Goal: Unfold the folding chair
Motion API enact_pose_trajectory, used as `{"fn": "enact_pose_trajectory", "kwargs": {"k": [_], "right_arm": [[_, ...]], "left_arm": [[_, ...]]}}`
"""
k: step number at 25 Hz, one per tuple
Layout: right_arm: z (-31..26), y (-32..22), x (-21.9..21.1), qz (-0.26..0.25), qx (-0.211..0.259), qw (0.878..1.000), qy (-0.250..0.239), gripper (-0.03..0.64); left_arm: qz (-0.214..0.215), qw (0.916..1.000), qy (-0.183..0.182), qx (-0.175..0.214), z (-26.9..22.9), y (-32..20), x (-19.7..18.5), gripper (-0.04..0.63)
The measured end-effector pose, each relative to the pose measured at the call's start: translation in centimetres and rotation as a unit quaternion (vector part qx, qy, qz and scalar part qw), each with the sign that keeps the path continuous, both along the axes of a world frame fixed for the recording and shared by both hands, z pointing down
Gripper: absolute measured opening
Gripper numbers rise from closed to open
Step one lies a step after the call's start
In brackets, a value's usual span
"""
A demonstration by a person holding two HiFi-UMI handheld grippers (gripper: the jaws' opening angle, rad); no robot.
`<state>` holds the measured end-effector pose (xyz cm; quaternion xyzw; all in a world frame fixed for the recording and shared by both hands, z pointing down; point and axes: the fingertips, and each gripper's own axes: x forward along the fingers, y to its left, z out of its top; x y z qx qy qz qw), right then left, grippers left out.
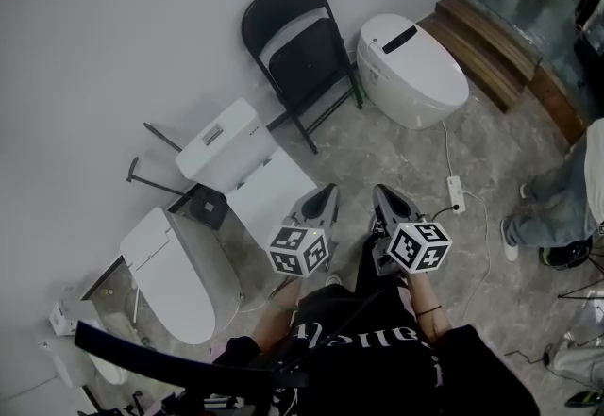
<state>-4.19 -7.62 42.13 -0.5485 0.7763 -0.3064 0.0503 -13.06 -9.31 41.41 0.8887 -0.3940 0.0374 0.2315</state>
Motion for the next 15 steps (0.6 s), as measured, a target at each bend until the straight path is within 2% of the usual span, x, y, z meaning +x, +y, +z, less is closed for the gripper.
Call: {"fn": "enact_pose_trajectory", "kwargs": {"k": [8, 15], "right_arm": [[-1.7, -13.4, 6.0, -0.072, 0.02, 0.997, 0.017, 0.015], [-2.5, -21.8, 11.1, -0.097, 0.026, 0.995, 0.001, 0.015]], "left_arm": [[-0.078, 0.9968, 0.015, 0.007, -1.2, -12.9, 5.0, 0.005], [-0.108, 0.9941, 0.004, 0.014, -2.4, -19.4, 10.1, 0.005]]}}
